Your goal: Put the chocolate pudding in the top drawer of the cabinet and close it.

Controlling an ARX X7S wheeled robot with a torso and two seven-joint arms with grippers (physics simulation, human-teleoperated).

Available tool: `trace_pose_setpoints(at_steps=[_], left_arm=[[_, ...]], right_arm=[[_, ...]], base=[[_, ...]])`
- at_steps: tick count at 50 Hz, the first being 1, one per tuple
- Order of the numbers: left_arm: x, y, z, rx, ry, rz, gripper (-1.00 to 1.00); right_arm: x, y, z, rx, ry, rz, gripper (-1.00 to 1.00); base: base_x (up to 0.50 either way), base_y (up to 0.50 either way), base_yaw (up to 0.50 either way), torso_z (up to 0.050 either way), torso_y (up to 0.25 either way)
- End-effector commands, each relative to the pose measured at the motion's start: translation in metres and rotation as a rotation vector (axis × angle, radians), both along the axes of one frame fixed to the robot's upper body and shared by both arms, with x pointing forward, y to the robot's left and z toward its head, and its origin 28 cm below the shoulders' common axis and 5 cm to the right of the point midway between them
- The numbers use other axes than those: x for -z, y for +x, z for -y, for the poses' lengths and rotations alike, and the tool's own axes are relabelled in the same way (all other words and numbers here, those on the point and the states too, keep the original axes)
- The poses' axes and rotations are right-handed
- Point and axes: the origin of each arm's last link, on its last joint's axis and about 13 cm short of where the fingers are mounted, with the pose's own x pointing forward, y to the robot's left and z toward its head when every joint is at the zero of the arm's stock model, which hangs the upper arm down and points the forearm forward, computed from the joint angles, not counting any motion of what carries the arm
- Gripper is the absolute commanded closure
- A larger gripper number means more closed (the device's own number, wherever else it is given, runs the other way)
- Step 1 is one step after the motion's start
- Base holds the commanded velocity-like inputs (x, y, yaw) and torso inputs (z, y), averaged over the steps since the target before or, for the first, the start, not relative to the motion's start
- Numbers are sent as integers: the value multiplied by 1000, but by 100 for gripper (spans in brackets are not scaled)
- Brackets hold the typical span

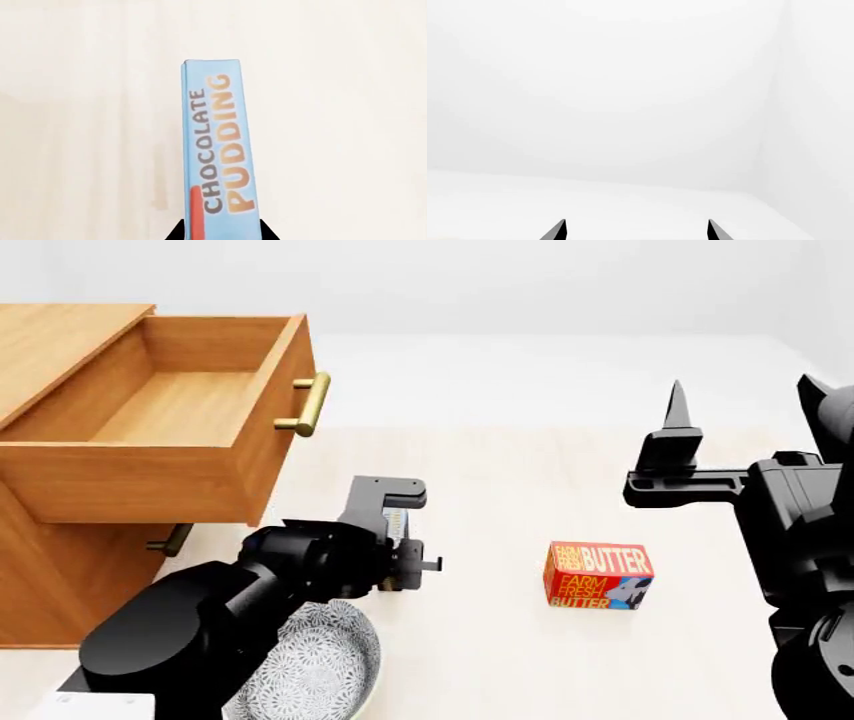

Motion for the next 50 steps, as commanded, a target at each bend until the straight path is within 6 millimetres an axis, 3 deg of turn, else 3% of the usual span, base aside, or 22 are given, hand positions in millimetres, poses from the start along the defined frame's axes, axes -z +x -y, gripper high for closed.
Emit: trace_pose_setpoints(at_steps=[1,16,29,44,50], left_arm=[[0,-1,4,-1,-39,-5,100],[-34,11,15,40,-78,124,100],[-42,7,30,122,-87,166,100],[-80,-27,45,274,-61,303,100],[-104,-34,46,287,-53,381,100]], right_arm=[[0,0,0,-1,1,0,-100],[-2,0,-1,-2,2,5,-100],[-3,-1,-1,0,4,8,-100],[-6,-4,0,2,4,20,-100],[-9,-8,1,8,14,33,-100]], base=[[0,0,0,0,0],[1,0,0,0,0],[0,0,0,0,0],[0,0,0,0,0],[0,0,0,0,0]])
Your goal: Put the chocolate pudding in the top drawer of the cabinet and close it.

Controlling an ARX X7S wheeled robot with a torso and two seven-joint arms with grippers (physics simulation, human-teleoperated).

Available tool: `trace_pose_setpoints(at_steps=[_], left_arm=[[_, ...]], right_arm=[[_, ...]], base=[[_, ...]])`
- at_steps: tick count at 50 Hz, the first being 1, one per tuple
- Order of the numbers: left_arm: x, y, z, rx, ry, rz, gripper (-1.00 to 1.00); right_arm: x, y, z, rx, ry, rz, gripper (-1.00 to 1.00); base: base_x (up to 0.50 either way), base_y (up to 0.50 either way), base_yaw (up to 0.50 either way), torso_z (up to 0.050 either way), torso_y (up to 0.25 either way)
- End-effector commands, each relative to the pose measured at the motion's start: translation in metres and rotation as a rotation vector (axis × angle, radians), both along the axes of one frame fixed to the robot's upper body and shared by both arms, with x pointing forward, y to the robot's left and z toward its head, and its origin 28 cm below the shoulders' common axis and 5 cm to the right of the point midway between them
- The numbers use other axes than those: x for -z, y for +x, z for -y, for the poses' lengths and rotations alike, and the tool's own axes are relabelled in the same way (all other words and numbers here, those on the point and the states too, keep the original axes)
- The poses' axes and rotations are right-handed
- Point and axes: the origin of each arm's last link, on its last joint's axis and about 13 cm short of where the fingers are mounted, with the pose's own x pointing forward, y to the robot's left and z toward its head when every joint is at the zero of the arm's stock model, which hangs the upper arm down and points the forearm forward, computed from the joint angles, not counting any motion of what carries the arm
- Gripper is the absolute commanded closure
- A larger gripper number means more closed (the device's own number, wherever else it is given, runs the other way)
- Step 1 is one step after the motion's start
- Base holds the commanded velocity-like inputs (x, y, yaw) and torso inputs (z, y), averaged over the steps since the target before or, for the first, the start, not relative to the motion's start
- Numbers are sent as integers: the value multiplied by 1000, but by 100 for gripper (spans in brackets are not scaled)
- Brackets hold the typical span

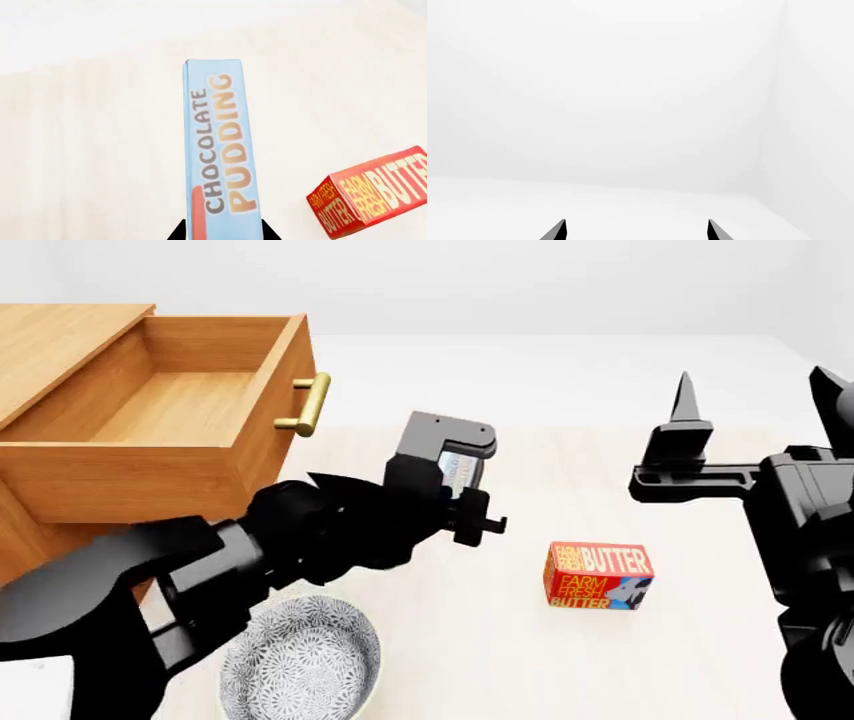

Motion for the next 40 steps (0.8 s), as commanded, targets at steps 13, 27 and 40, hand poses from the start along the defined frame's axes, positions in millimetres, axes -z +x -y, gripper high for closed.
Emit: trace_pose_setpoints(at_steps=[13,27,40], left_arm=[[-85,-26,6,31,3,273,100],[-151,-21,5,-29,29,435,100],[-195,1,-17,-187,49,509,100]], right_arm=[[-8,-10,5,15,23,36,-100],[-11,-15,8,25,29,53,-100],[-11,-15,8,23,26,52,-100]], base=[[0,0,0,0,0],[0,0,0,0,1],[0,0,0,0,0]])
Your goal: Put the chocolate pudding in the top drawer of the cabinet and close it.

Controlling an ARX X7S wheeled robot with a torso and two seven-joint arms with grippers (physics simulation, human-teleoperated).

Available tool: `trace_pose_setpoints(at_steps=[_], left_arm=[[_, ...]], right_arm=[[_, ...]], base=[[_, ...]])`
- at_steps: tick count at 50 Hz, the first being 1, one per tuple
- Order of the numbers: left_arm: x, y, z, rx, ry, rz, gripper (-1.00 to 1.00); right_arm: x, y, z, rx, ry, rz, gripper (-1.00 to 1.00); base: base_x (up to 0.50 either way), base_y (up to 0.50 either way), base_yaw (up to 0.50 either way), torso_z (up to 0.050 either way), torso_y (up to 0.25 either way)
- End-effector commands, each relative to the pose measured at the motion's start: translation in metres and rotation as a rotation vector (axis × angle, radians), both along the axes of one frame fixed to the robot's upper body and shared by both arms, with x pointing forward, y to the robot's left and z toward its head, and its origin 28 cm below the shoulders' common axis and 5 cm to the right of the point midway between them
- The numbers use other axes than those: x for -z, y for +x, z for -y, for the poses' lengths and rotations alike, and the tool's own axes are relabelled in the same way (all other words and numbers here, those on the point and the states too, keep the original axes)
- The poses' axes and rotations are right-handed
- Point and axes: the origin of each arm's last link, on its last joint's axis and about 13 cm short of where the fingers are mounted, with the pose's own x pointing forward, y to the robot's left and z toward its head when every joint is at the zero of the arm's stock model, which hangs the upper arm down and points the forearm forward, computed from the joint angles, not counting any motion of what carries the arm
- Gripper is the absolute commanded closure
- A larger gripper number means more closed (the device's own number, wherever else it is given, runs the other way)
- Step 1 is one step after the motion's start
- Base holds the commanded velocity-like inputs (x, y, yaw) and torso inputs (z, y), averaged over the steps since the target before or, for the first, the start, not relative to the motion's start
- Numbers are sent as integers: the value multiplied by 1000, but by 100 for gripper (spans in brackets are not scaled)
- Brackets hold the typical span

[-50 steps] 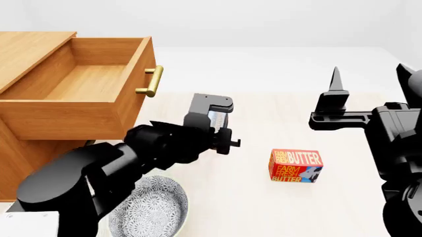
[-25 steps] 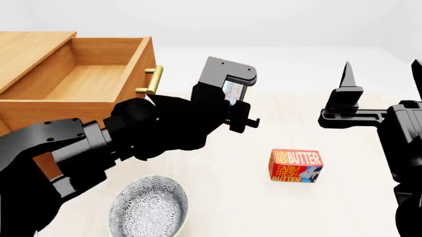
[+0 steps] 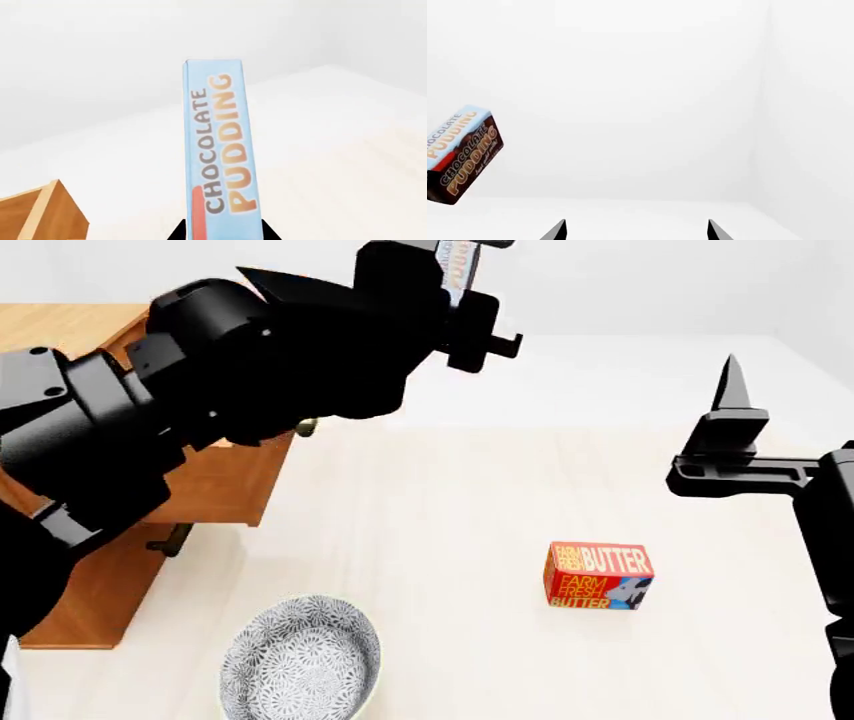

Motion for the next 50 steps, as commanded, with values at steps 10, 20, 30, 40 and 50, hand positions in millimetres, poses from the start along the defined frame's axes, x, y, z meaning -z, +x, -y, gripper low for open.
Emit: trace_pose_setpoints(at_steps=[10,20,30,40,50], left_arm=[[-61,22,-36,-227,-23,96,100],[-72,32,-58,-338,-20,99,100],[-74,46,-82,-459,-17,70,100],[-67,52,-103,-561,-2,33,100],[-60,54,-127,-659,-21,-7,100]], right_arm=[[0,0,-1,-2,-3,-1,-100],[2,1,-1,-6,0,-5,-100],[5,3,-2,-10,-1,-12,-100],[7,6,-4,-15,-3,-16,-100],[7,7,-7,-28,-3,-19,-100]], base=[[0,0,0,0,0],[0,0,0,0,0],[0,0,0,0,0],[0,0,0,0,1],[0,0,0,0,0]])
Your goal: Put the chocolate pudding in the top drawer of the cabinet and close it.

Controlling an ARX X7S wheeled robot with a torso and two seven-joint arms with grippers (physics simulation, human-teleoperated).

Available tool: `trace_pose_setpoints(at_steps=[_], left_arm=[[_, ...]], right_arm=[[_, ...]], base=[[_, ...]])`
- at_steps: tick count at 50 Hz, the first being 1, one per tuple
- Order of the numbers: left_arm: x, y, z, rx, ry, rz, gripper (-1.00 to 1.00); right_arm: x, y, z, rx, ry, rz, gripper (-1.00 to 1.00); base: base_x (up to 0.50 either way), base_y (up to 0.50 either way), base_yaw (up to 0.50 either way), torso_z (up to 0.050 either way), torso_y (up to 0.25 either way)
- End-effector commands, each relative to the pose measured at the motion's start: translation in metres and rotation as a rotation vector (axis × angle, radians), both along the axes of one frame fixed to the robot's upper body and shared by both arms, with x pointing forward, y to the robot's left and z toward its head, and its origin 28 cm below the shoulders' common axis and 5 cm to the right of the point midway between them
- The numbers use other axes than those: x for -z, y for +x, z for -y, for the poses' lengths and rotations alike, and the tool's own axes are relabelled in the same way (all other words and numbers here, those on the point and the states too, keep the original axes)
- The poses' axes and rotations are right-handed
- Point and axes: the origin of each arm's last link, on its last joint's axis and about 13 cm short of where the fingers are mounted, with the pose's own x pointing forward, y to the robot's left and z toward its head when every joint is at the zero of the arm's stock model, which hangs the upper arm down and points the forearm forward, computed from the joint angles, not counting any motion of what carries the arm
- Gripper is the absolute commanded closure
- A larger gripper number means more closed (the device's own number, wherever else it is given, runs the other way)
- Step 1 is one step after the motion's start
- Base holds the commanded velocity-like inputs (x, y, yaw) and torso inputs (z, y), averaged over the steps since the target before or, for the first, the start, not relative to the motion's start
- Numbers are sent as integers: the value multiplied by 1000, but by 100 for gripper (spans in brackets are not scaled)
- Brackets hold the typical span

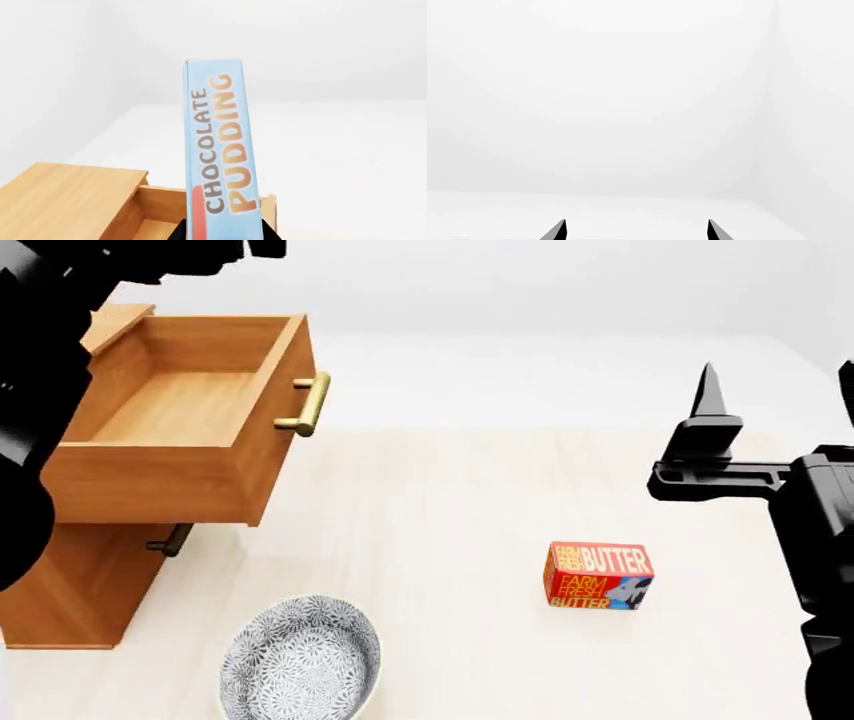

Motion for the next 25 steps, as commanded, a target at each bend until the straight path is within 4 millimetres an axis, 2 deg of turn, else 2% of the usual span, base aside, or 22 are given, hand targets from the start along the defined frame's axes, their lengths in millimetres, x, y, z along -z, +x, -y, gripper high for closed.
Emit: trace_pose_setpoints(at_steps=[1,13,25], left_arm=[[5,2,-27,-123,-24,-31,100],[23,4,-46,-207,-40,-100,100],[41,7,-45,-216,-38,-156,100]], right_arm=[[1,2,-2,-9,-2,-5,-100],[3,3,-3,-9,-2,-13,-100],[4,5,-4,-16,9,-14,-100]], base=[[0,0,0,0,0],[0,0,0,0,0],[0,0,0,0,0]])
